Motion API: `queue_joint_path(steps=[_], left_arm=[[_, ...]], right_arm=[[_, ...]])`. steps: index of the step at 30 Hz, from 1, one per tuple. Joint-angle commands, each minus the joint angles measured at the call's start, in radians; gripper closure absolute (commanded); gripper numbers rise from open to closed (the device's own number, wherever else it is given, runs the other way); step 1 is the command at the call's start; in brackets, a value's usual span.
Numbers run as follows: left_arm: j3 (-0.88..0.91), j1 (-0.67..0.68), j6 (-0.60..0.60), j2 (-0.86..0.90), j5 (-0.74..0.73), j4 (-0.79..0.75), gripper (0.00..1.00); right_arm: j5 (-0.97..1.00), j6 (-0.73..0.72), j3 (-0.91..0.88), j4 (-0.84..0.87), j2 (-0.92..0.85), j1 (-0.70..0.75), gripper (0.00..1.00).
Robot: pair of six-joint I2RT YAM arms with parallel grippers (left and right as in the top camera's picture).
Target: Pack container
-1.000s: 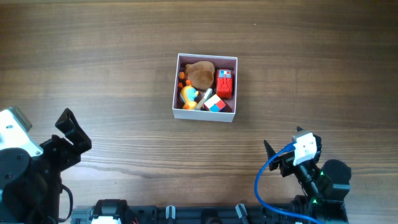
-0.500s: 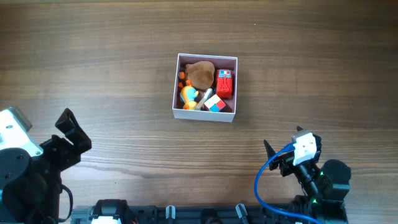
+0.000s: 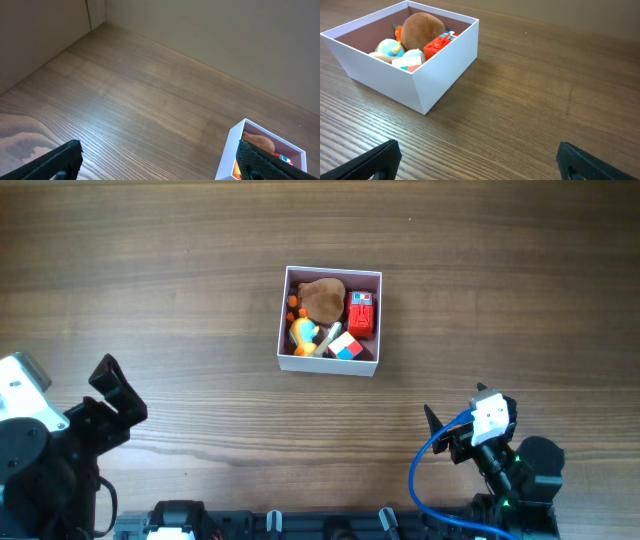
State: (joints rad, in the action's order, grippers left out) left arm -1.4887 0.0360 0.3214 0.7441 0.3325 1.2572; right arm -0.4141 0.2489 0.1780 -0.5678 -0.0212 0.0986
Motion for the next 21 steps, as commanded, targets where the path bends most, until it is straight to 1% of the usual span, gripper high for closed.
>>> queue_joint_path(steps=[1,7,10,15,18,21], left_arm=[[-0.004,-0.010,0.012,-0.005,0.010,-0.002,0.00],[0.003,-0.020,-0.002,-0.015,0.009,0.002,0.00],[0.082,-0.078,0.005,-0.059,-0.044,-0.085,0.00],[0.365,-0.151,0.005,-0.179,-0.159,-0.378,0.00],[0.605,-0.173,0.005,-0.283,-0.249,-0.565,0.00],[0.786,-0.175,0.005,-0.370,-0.314,-0.679,0.00]], right_arm=[[-0.005,0.010,-0.014,0.003,0.018,-0.007,0.00],[-0.005,0.010,-0.014,0.003,0.018,-0.007,0.00],[-0.005,0.010,-0.014,0.003,0.018,-0.007,0.00],[-0.005,0.010,-0.014,0.003,0.018,-0.007,0.00],[-0.005,0.011,-0.014,0.003,0.018,-0.007,0.00],[-0.005,0.010,-0.014,0.003,0.018,-0.007,0.00]])
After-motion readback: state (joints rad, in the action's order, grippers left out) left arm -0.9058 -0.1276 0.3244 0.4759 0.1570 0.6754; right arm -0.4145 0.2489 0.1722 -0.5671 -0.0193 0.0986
